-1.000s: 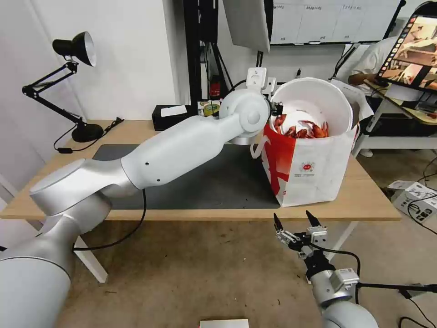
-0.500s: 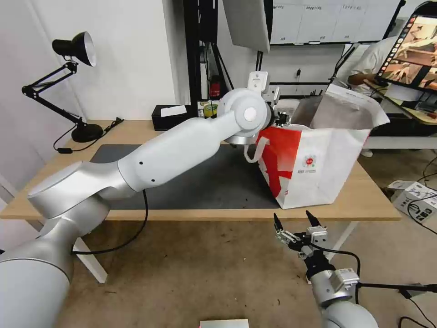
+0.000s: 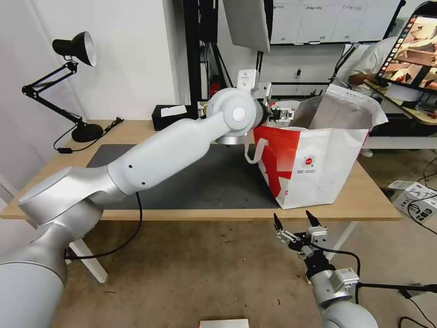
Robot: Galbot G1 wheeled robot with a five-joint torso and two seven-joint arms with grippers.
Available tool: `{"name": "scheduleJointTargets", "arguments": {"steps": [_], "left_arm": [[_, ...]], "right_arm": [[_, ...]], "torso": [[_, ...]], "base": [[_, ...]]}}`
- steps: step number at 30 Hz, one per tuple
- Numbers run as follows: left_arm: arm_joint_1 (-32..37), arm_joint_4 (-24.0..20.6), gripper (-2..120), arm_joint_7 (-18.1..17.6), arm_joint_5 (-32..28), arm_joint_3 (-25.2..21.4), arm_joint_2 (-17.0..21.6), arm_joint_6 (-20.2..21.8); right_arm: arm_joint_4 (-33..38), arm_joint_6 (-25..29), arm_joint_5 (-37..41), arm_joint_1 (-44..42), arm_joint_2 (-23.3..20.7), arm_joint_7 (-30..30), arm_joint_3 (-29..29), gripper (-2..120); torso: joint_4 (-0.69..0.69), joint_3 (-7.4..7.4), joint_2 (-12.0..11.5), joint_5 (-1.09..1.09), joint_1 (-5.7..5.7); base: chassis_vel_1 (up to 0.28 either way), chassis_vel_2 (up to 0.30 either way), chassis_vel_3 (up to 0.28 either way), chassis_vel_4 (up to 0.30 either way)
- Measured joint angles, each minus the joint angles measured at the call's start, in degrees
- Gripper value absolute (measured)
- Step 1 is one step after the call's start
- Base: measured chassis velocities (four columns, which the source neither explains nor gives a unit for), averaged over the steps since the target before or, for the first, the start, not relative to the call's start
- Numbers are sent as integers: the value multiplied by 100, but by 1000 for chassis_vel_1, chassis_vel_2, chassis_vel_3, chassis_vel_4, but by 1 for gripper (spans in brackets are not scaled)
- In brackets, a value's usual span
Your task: Pick up the trash from the table and place it into the takeout bag.
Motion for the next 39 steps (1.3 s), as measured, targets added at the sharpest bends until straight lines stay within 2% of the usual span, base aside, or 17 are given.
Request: {"name": "scheduleJointTargets", "arguments": {"steps": [2, 3, 8, 11, 12, 15, 20, 23, 24, 27, 28, 32, 33, 35, 36, 37, 39], "left_arm": [[40, -130, 113, 126, 155, -17, 158, -190], [95, -244, 115, 297, 296, -29, 321, -401], [308, -469, 114, 652, 674, -84, 611, -790], [576, -602, 111, 1159, 1242, -91, 801, -1157], [576, -602, 111, 1159, 1242, -91, 801, -1157], [950, -823, 104, 1364, 1759, -72, 1128, -1681], [1359, -1035, 100, 1517, 2058, -224, 1488, -1823], [1959, -1287, 100, 1835, 2412, -570, 1930, -1989], [1959, -1287, 100, 1835, 2412, -570, 1930, -1989], [2466, -1453, 100, 2199, 2820, -917, 2319, -2251], [2466, -1453, 100, 2199, 2820, -917, 2319, -2251], [3416, -1552, 100, 2922, 3553, -1564, 2780, -2811], [3416, -1552, 100, 2922, 3553, -1564, 2780, -2811], [4254, -1642, 100, 3342, 4071, -2158, 2888, -3044], [4663, -1727, 100, 3430, 4199, -2460, 2901, -3112], [4663, -1727, 100, 3430, 4199, -2460, 2901, -3112], [5287, -1835, 100, 3576, 4354, -2944, 2968, -3210]], "right_arm": [[0, 0, 0, 0, 0, 0, 0, 100], [0, 0, 0, 0, 0, 0, 0, 100], [0, 0, 0, 0, 0, 0, 0, 100], [0, 0, 0, 0, 0, 0, 0, 100], [0, 0, 0, 0, 0, 0, 0, 100], [0, 0, 0, 0, 0, 0, 0, 100], [0, 0, 0, 0, 0, 0, 0, 100], [0, 0, 0, 0, 0, 0, 0, 100], [0, 0, 0, 0, 0, 0, 0, 100], [0, 0, 0, 0, 0, 0, 0, 100], [0, 0, 0, 0, 0, 0, 0, 100], [0, 0, 0, 0, 0, 0, 0, 100], [0, 0, 0, 0, 0, 0, 0, 100], [0, 0, 0, 0, 0, 0, 0, 100], [0, 0, 0, 1, 0, -1, 0, 100], [0, 0, 0, 1, 0, -1, 0, 100], [0, 0, 0, 0, 0, -1, 0, 100]], "torso": [[0, 0, 0, 0, 0], [1, 0, 0, 0, 0], [3, 0, 0, -2, 0], [-1, 0, 0, -1, 0], [-1, 0, 0, -1, 0], [0, 0, 0, -1, 0], [1, 1, 0, -2, 0], [1, 0, 0, -2, 0], [1, 0, 0, -2, 0], [-1, 0, 0, -1, 0], [-1, 0, 0, -1, 0], [1, 0, 0, -1, 0], [1, 0, 0, -1, 0], [1, 0, 0, -2, 0], [1, 0, 0, -4, 0], [1, 0, 0, -4, 0], [1, 0, 0, 0, 0]], "base": [[0, 0, 0, 0], [0, 0, 0, 0], [0, 0, 0, 0], [0, 0, 0, 0], [0, 0, 0, 0], [0, 0, 0, 0], [0, 0, 0, 0], [0, 0, 0, 0], [0, 0, 0, 0], [0, 0, 0, 0], [0, 0, 0, 0], [0, 0, 0, 0], [0, 0, 0, 0], [0, 0, 0, 0], [0, 0, 0, 0], [0, 0, 0, 0], [0, 0, 0, 0]]}}
